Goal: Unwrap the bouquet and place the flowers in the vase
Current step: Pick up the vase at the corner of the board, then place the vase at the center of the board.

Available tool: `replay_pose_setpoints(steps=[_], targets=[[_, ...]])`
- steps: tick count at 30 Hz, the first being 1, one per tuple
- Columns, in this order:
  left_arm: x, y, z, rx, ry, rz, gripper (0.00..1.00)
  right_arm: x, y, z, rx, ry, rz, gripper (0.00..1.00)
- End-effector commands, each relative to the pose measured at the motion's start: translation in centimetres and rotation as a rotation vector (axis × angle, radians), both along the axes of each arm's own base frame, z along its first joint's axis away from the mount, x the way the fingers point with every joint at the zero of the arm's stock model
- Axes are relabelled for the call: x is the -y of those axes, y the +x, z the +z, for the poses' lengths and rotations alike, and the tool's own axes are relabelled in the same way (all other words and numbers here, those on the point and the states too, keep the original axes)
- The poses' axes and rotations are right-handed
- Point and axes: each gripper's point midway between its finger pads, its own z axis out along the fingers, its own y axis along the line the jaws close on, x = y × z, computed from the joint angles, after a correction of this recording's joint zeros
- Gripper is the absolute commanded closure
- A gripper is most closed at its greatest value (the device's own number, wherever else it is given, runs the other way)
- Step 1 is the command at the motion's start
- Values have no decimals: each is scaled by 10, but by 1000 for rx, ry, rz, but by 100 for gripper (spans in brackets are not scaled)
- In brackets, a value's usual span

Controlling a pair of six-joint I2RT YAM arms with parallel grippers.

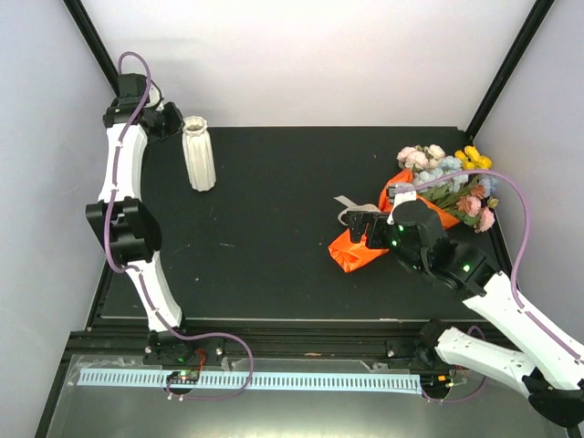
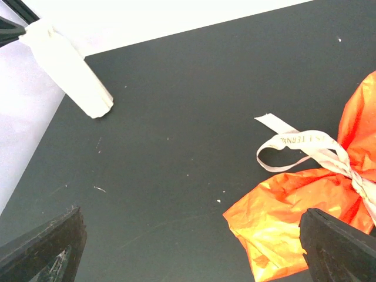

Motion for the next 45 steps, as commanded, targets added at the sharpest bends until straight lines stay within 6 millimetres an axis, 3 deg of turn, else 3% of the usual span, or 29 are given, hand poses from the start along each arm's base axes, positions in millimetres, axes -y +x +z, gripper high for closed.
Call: replay_pose_setpoints(steps=[1, 11, 22, 29, 45], targets=[[12, -36, 36, 24, 34, -46, 98, 9, -5, -8, -1, -2, -24, 0], [66, -96, 38, 67, -112, -171, 98, 14, -9, -14, -3, -1, -28, 0], [91, -150, 32, 114, -188, -228, 98, 9, -5, -22, -42, -16, -35, 0], [91, -161, 23, 102, -179, -228, 99, 13, -4, -20, -41, -17, -58, 0], [54, -149, -3, 34, -37, -63, 97, 12, -8, -25, -83, 9, -66, 0]])
